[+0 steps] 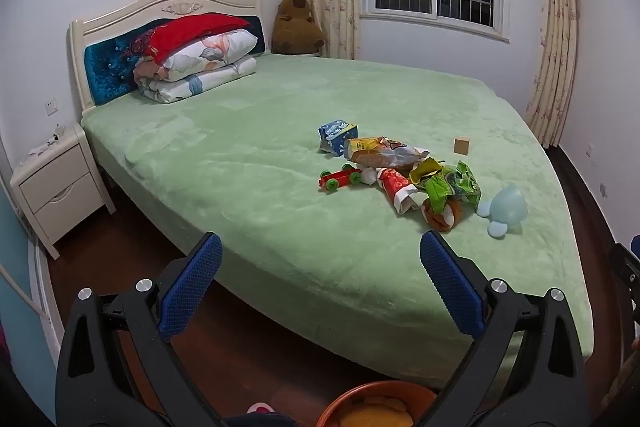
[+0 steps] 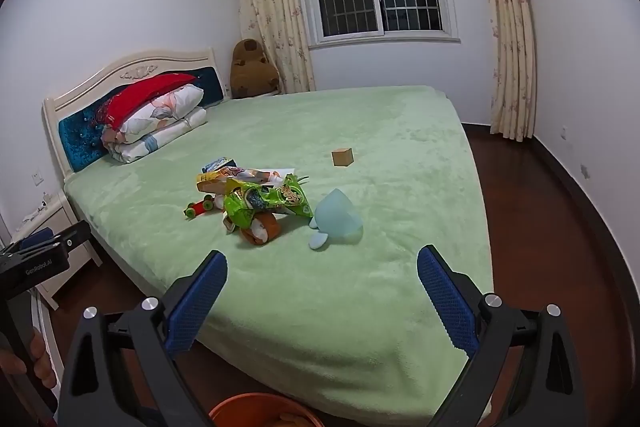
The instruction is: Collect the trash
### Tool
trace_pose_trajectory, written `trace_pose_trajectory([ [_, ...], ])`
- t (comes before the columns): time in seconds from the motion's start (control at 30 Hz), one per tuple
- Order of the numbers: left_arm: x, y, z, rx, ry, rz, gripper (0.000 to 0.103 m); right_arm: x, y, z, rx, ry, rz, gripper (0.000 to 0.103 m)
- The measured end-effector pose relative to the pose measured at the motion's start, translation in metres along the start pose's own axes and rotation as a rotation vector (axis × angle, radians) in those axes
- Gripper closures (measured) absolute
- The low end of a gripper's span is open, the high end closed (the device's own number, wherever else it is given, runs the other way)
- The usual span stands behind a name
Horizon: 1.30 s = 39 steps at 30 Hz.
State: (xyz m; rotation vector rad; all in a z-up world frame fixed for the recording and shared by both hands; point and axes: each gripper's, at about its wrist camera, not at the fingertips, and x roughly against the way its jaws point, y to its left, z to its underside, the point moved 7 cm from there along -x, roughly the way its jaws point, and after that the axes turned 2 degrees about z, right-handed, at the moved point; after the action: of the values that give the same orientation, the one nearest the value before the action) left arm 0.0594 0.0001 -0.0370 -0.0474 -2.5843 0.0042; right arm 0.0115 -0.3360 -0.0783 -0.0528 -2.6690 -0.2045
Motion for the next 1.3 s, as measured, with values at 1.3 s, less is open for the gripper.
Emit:
trace_pose_trajectory([
  [1.3, 0.007, -0.011, 0.000, -0.016, -0.007, 0.014, 0.006, 0.005, -0.002, -0.003, -0.018, 0.018, -0.012, 0.009],
])
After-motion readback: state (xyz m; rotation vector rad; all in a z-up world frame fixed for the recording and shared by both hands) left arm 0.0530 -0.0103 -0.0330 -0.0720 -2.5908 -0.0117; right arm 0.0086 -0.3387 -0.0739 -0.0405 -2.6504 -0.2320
